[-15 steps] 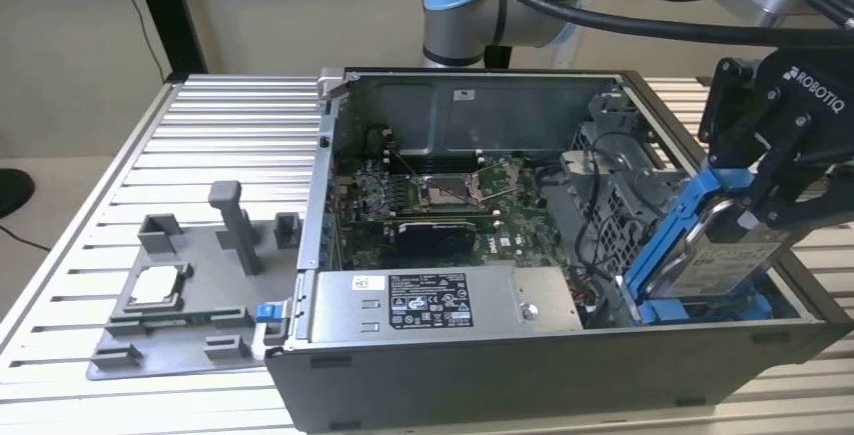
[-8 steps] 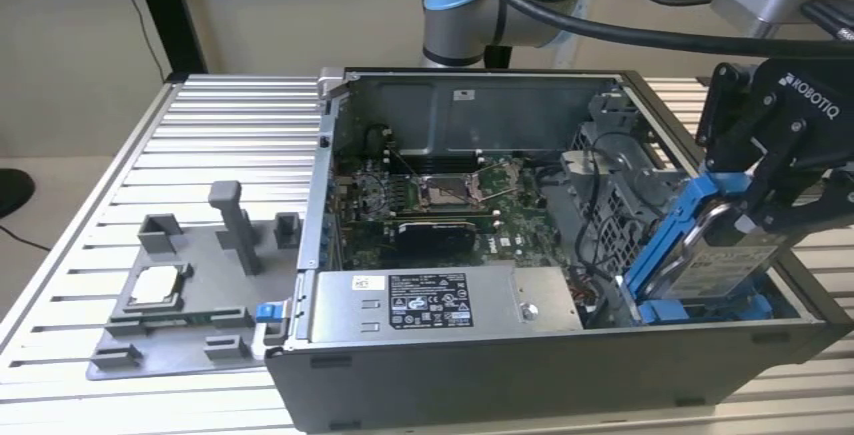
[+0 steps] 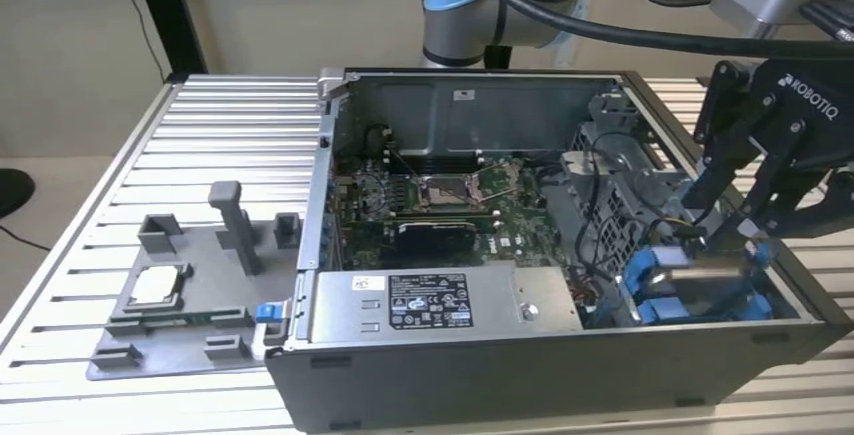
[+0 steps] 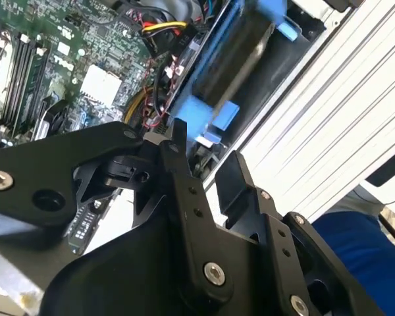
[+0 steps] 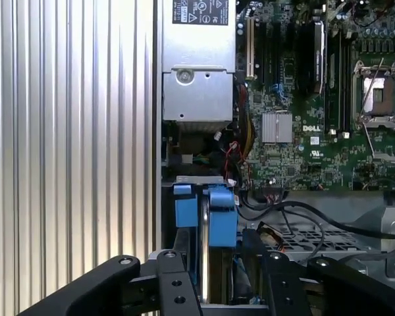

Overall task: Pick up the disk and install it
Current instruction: 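Insert the disk into the insertion slot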

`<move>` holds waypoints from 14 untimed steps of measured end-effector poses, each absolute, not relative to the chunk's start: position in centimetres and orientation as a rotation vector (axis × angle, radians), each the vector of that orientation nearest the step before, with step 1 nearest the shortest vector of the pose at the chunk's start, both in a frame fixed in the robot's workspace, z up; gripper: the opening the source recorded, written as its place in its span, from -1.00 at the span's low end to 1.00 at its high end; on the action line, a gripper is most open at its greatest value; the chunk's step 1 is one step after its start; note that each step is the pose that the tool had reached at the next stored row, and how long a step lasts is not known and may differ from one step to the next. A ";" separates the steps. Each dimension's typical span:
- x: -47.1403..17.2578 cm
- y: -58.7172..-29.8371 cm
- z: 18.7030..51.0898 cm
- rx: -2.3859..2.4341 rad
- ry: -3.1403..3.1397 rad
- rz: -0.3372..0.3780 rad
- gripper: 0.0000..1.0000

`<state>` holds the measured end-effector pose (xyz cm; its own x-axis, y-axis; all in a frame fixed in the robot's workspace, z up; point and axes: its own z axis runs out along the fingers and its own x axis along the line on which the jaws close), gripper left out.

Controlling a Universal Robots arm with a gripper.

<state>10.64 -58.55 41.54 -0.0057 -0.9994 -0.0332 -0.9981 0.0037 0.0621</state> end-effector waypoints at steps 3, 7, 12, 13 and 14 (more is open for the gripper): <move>10.6 -58.6 41.5 2.201 -2.211 -0.105 1.00; 10.6 -58.6 41.5 2.201 -2.211 -0.105 1.00; 10.6 -58.6 41.4 2.201 -2.211 -0.105 1.00; 10.6 -58.6 41.4 2.201 -2.211 -0.105 1.00; 10.6 -58.6 41.4 2.201 -2.211 -0.105 1.00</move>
